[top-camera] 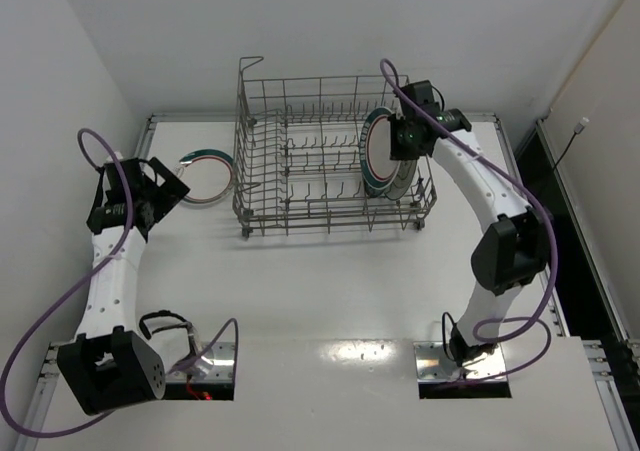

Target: Load the plates into the dish rack

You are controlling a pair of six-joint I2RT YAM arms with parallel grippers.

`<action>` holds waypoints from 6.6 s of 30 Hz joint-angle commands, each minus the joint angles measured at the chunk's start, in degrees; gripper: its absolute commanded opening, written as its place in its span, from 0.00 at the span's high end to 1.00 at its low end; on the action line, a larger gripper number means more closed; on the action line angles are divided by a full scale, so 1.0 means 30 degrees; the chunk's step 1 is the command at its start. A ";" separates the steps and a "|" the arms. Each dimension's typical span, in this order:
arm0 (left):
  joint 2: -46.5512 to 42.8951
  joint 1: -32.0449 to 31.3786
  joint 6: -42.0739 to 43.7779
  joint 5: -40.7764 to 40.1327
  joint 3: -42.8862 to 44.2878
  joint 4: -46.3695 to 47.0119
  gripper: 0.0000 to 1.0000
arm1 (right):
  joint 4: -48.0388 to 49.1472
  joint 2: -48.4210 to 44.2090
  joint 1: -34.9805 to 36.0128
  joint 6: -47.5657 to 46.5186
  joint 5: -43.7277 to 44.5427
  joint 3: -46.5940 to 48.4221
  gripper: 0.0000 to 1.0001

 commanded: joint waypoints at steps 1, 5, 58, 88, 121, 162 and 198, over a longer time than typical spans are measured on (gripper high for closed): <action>0.0069 0.0408 0.0712 0.0973 -0.0333 0.1091 0.00 | 0.0765 0.0160 0.0318 -0.0605 0.1552 0.0924 1.00; 0.0245 0.0408 0.0887 0.0973 -0.1066 0.1503 0.00 | 0.0562 0.1274 0.0843 -0.0605 0.2284 0.1508 1.00; 1.0584 0.2547 -0.6202 0.6218 -0.4906 1.4769 0.22 | -0.2723 -0.4639 0.1636 -0.1191 -0.4129 -0.1212 0.48; 0.8777 0.3133 -0.5941 0.5194 0.3259 1.2142 1.00 | -0.1933 -0.6165 -0.0092 -0.0839 -0.7553 -0.1771 0.48; 0.2411 -0.9603 -1.2120 1.0964 0.1977 1.7994 1.00 | 1.9404 -0.7424 -0.1733 1.0679 -2.1680 -0.9066 0.35; 0.2090 -0.3254 0.2645 0.1003 0.5758 -0.0694 0.30 | 0.0006 0.1509 0.3479 0.0831 0.3895 0.2887 1.00; 0.2090 -0.2902 0.2821 0.1354 0.5553 -0.0870 0.30 | -0.0524 0.3210 0.3892 0.1182 0.3461 0.3212 1.00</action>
